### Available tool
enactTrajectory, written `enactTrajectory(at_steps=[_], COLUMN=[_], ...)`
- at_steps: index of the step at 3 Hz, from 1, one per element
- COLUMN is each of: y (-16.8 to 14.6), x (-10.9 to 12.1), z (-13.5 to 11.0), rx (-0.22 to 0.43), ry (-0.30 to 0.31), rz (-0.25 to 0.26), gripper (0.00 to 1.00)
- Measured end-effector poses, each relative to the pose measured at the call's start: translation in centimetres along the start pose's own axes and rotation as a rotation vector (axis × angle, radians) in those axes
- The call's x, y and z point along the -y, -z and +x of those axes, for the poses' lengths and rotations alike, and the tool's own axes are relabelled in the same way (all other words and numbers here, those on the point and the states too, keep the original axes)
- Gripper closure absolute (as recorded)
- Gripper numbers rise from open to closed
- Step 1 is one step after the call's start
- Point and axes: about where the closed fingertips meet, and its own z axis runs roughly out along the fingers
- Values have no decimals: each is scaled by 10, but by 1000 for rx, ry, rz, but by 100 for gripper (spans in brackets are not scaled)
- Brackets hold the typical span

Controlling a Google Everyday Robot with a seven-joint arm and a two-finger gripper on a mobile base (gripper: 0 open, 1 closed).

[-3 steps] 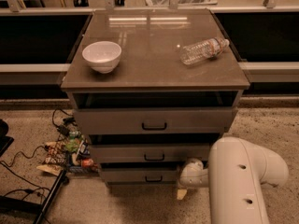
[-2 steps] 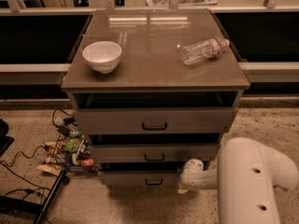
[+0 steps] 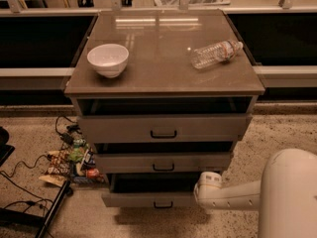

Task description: Open bottom drawer

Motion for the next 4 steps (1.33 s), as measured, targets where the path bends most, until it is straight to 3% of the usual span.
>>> enactTrajectory(at_steps=[1,4], y=[4,2], x=[-3,-7], z=[2,2], rx=[-5,-6], ry=[1,1], rz=[-2,-8], gripper=[92,23])
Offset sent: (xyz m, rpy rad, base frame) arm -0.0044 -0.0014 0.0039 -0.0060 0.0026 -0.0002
